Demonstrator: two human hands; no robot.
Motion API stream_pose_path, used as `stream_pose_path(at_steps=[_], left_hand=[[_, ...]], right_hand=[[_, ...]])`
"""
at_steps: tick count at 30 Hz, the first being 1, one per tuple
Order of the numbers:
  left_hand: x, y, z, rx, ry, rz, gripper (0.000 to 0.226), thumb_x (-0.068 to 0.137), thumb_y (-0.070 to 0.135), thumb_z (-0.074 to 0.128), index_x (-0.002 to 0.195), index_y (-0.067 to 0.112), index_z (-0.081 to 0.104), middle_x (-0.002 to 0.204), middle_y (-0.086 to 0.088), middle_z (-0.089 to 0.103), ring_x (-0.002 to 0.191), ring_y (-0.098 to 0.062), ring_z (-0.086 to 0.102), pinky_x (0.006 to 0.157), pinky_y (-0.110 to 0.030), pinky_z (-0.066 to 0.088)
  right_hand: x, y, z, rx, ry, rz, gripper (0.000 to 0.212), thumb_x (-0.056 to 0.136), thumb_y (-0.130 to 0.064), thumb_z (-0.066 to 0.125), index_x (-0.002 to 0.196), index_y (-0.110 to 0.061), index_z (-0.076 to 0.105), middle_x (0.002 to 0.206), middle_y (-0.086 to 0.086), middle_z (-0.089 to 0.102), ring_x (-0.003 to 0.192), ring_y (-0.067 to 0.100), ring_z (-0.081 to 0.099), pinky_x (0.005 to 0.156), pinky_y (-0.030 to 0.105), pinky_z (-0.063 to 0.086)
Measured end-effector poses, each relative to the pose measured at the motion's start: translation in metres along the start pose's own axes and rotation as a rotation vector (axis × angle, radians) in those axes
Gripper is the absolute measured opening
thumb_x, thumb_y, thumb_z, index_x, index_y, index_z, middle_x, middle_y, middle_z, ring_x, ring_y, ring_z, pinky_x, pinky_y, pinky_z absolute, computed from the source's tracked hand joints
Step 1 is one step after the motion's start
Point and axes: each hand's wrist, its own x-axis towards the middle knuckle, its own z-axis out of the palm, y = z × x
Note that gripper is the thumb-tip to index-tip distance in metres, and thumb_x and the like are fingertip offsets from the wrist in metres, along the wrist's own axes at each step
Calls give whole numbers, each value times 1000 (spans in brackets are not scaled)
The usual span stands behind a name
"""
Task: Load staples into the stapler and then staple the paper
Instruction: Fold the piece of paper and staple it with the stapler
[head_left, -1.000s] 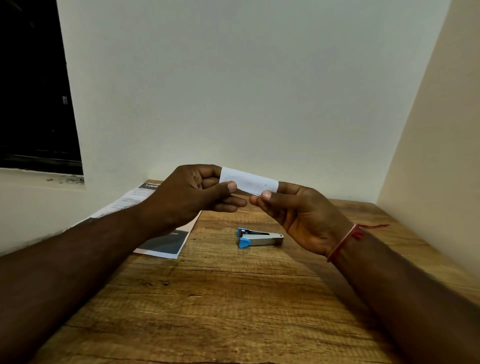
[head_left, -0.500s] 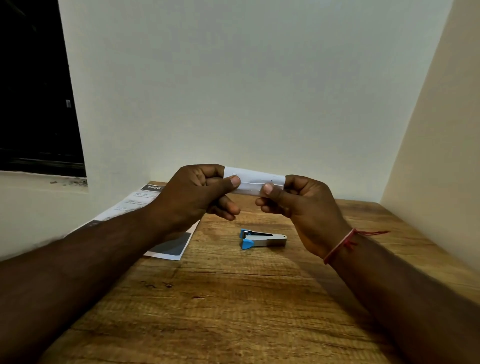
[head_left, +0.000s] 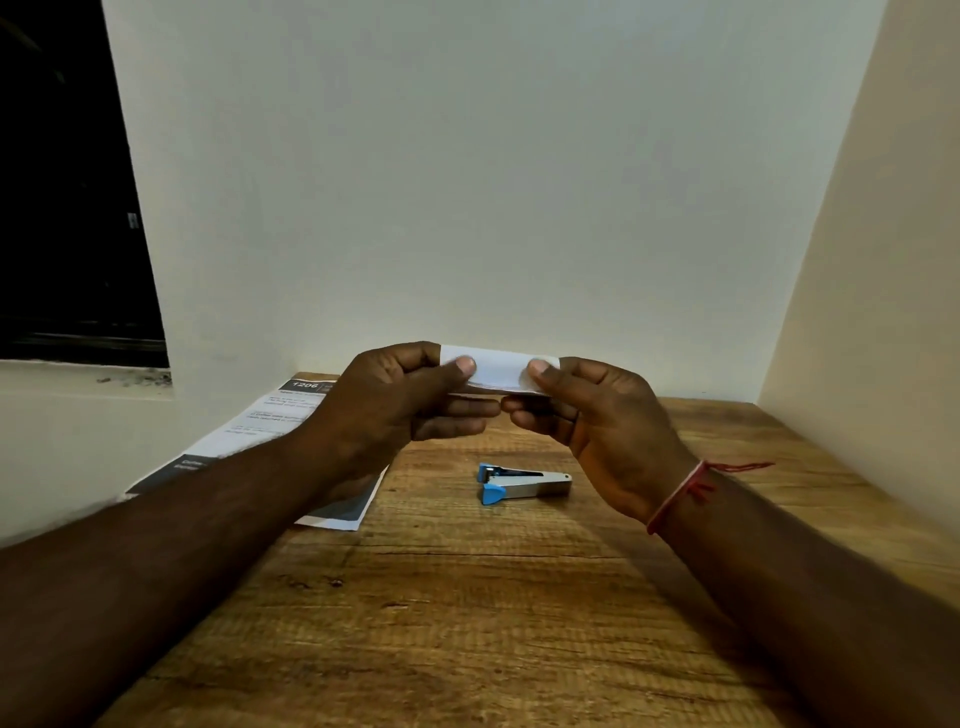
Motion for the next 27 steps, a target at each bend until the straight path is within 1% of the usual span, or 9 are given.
stream_pose_path(at_steps=[3,8,10,13,19,21,23,25,27], left_hand=[[0,-5,-4,24,-2,33,27,97,1,80,124,-1,75,120,-23,84,115,-38,83,100,-43,68],[1,-1,-9,147,-27,74,45,92,-6,84,135,2,73,127,-14,85,121,-32,82,107,-46,65],[2,1,-10,194,-22,87,47,91,-6,86,136,5,74,127,-11,85,120,-29,82,110,-50,63],[2,5,-10,342,5,130,50,92,-5,87,138,10,76,125,-4,86,117,-23,84,111,-51,63],[2,7,-11,521,23,224,49,93,0,88,138,15,75,125,0,86,115,-20,84,110,-52,63],[-1,8,-9,470,-1,208,52,93,0,88,141,14,73,126,-1,86,113,-23,85,108,-49,65],[-6,10,-5,363,-65,154,51,91,8,89,139,13,73,125,-5,86,109,-30,86,102,-46,67],[-9,12,-4,246,-132,86,38,92,33,91,122,15,77,109,-5,87,95,-39,87,89,-43,71],[-10,15,-4,123,-219,-24,69,79,67,92,120,13,76,109,-9,85,87,-40,87,78,-40,71]], right_hand=[[0,3,-2,-41,-18,-17,20,96,-3,76,114,3,79,116,23,82,102,32,81,86,33,67],[0,0,-6,-114,-71,-73,51,76,-8,87,125,-1,76,122,17,83,116,32,80,99,41,65],[0,-2,-8,-189,-71,-98,54,74,-6,90,126,-3,76,122,14,83,119,31,79,104,44,63],[-1,-6,-7,-336,-15,-137,49,78,7,90,123,-9,78,118,5,85,114,21,81,99,37,65],[-4,-10,-3,-404,6,-204,45,78,10,90,113,-15,79,108,-4,87,104,14,84,84,24,66],[-4,-11,-2,-329,-21,-179,41,79,2,89,117,-10,79,111,5,86,106,21,83,86,28,67],[-3,-12,-2,-172,-67,-88,42,83,-19,85,122,-2,78,114,16,84,102,31,82,84,32,68],[-1,-13,-2,-38,-45,35,56,88,-40,77,123,3,76,109,21,81,90,30,80,77,32,69],[1,-15,-4,15,13,129,73,92,-58,69,126,6,74,105,21,76,80,24,77,68,30,67]])
